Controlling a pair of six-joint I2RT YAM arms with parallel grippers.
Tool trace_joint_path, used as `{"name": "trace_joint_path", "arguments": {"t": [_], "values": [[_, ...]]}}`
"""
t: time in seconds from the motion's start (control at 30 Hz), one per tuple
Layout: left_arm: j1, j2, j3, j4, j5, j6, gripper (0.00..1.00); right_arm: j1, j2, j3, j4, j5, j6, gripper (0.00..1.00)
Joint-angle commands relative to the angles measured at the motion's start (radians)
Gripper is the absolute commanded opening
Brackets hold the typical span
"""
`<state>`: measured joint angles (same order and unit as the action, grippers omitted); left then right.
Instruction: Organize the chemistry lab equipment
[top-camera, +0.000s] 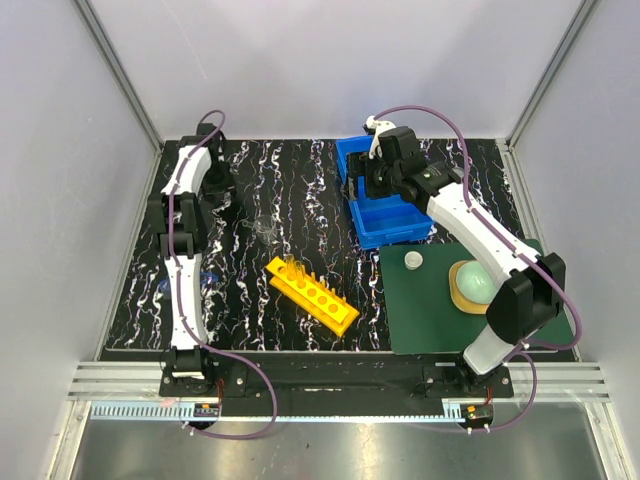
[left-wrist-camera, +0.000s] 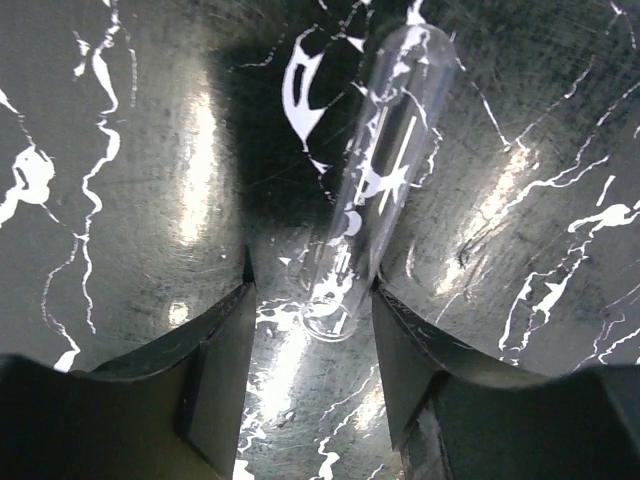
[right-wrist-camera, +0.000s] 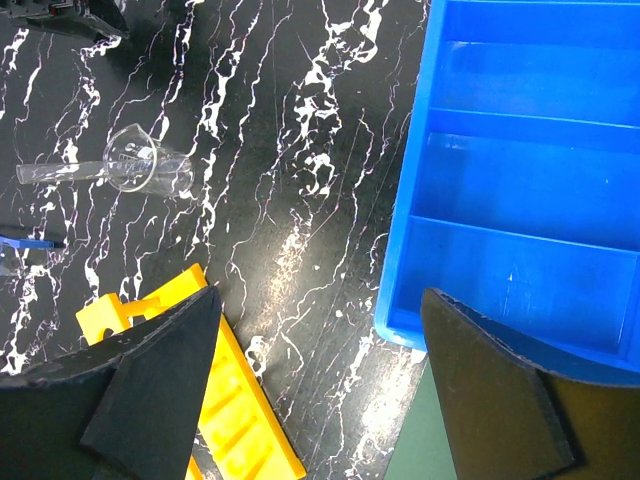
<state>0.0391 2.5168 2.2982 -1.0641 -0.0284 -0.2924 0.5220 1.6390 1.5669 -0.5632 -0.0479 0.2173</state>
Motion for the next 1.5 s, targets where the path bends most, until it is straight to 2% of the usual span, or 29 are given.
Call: {"name": "trace_joint_path", "arguments": {"t": [0.0,0.2,0.47,0.5,0.57,0.67,0.9,0.97,1.1,1.3,1.43,1.47], "values": [[-0.015,0.011,0.026,-0.004,-0.027,0.013,0.49,0.01,-0.05,-0.01,0.045,-0.021,0.008,0.86],[-0.016,0.01,0.026,-0.002,-0.041,0.018,0.36,0.01,-0.064,-0.03,0.052,-0.021,0.005,0.86],[-0.016,0.014,0.04,-0.002,-0.051,0.021,0.35,0.01,-0.057,-0.038,0.056,-0.021,0.004,0.86],[-0.016,0.014,0.044,-0.002,-0.051,0.021,0.36,0.01,-0.056,-0.038,0.056,-0.021,0.002,0.86],[-0.016,0.016,0.059,-0.002,-0.057,0.019,0.49,0.009,-0.054,-0.034,0.056,-0.024,0.002,0.86],[-0.016,0.025,0.081,-0.002,-0.057,0.018,0.64,0.01,-0.051,-0.031,0.056,-0.027,0.001,0.86],[-0.016,0.062,0.127,-0.01,-0.059,0.024,0.66,0.01,-0.045,-0.031,0.056,-0.027,-0.006,0.86],[-0.015,0.077,0.141,-0.013,-0.054,0.022,0.63,0.01,-0.042,-0.033,0.057,-0.03,-0.004,0.86],[-0.015,0.096,0.152,-0.014,-0.042,0.024,0.48,0.01,-0.041,-0.036,0.057,-0.027,-0.009,0.86],[-0.013,0.105,0.162,-0.013,-0.041,0.024,0.38,0.01,-0.036,-0.038,0.056,-0.035,-0.007,0.86],[-0.011,0.105,0.156,-0.014,-0.047,0.021,0.26,0.009,-0.036,-0.041,0.057,-0.036,-0.007,0.86],[-0.013,0.103,0.152,-0.013,-0.05,0.019,0.19,0.009,-0.036,-0.041,0.056,-0.038,-0.006,0.86]]}}
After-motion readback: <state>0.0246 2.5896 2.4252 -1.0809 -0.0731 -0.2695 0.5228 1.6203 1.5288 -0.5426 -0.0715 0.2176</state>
